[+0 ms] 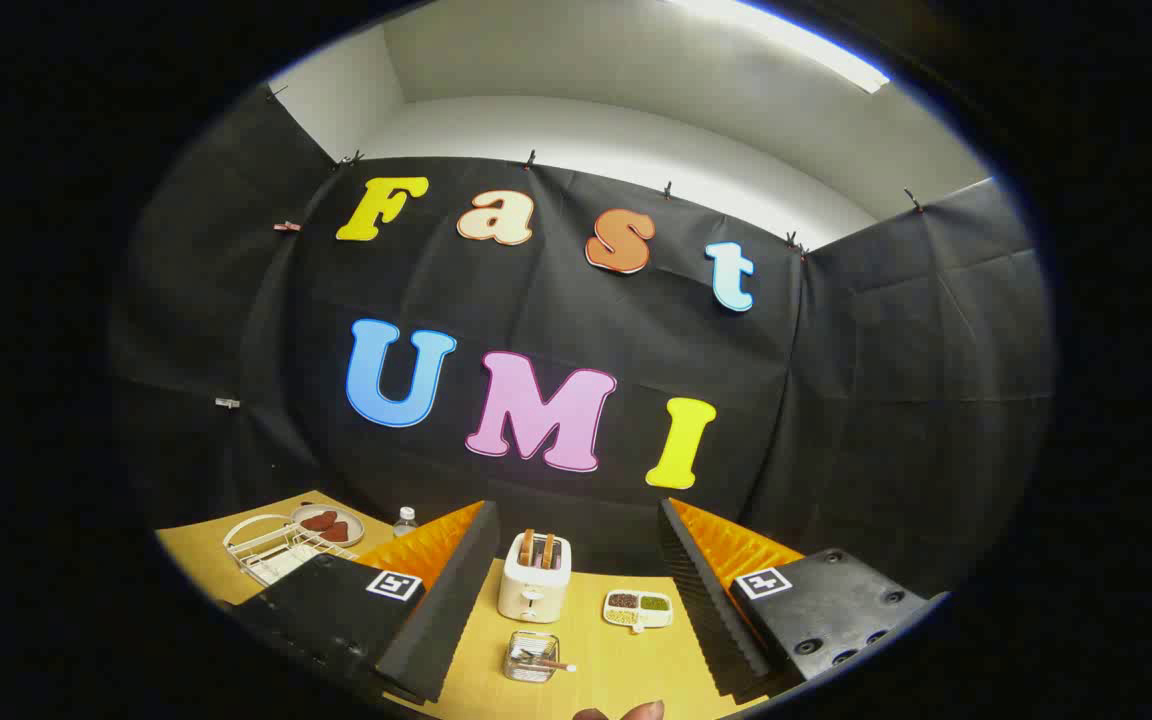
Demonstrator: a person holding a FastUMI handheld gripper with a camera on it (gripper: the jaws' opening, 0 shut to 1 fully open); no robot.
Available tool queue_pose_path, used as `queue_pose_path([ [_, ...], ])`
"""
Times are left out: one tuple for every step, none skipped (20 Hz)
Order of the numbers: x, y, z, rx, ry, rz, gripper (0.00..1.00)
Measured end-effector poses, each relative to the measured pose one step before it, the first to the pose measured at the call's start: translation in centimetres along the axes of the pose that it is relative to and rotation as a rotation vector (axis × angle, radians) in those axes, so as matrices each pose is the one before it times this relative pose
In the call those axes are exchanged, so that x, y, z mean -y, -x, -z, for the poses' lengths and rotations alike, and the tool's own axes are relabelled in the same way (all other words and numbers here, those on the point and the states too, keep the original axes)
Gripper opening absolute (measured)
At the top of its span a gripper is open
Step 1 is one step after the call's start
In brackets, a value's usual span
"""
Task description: Take the plate from the dish rack, then take the spoon from the basket and place it into the plate.
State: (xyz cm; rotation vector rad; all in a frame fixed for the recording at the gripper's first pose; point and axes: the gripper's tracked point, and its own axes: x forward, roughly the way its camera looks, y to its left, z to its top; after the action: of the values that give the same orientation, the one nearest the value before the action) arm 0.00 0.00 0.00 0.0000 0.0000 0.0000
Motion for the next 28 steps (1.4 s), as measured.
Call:
queue_pose_path([
  [-0.592, -0.08, 0.286, -0.01261, -0.00029, -0.01406, 0.97],
  [-0.209, -0.164, 0.019, -0.00265, 0.0044, -0.0069, 0.98],
  [0.046, -0.037, -0.227, 0.00432, 0.00494, -0.00122, 0.98],
  [-0.057, -0.158, -0.201, 0.00507, 0.00234, -0.00303, 0.98],
  [-0.263, 0.003, -0.105, 0.00307, 0.00025, -0.00538, 0.97],
  [-0.255, -0.102, -0.088, 0.00193, 0.0001, -0.00596, 0.97],
  [-0.394, -0.061, 0.118, -0.00425, 0.00142, -0.00814, 0.97],
  [-0.157, -0.05, 0.221, -0.00639, 0.00163, -0.00465, 0.97],
  [-0.183, -0.107, 0.163, -0.00762, 0.00031, -0.00514, 0.97],
  [-0.363, -0.052, -0.023, -0.00397, -0.00135, -0.00468, 0.98],
  [-0.197, 0.006, -0.027, -0.00117, -0.00164, -0.00248, 0.97],
  [-0.231, -0.108, 0.021, -0.00271, -0.00127, -0.00515, 0.97],
  [-0.198, -0.094, -0.01, -0.00117, -0.0009, -0.00786, 0.97],
  [-0.313, -0.158, 0.018, -0.0037, -0.00066, -0.00675, 0.97],
  [-0.112, -0.256, 0.094, -0.00489, -0.00322, -0.00249, 0.97],
  [-0.252, -0.455, 0.25, -0.01523, -0.00858, -0.00405, 0.97],
  [-0.401, -0.642, 0.627, -0.02694, -0.01263, -0.00722, 0.97],
  [-0.471, -0.832, 1.141, -0.05011, -0.01014, -0.00898, 0.97],
  [-0.486, -0.73, 1.576, -0.06974, -0.00933, -0.00847, 0.97],
  [-0.622, -1.128, 1.629, -0.06953, -0.01102, -0.01226, 0.97],
  [-0.695, -1.254, 1.336, -0.05697, -0.01547, -0.00765, 0.98],
  [-0.635, -1.447, 1.436, -0.05527, -0.01869, -0.00655, 0.98],
  [-0.538, -1.68, 1.443, -0.05514, -0.01875, -0.00398, 0.98],
  [-0.574, -1.593, 1.471, -0.05357, 0.00059, 0.00049, 0.98],
  [-0.72, -1.672, 1.287, -0.04432, 0.00717, -0.00342, 0.97],
  [-0.856, -1.84, 1.095, -0.0407, 0.00186, -0.00869, 0.97],
  [-0.916, -1.859, 1.128, -0.04191, -0.00053, -0.00847, 0.97],
  [-0.865, -2.326, 1.353, -0.05735, -0.00363, -0.00372, 0.97],
])
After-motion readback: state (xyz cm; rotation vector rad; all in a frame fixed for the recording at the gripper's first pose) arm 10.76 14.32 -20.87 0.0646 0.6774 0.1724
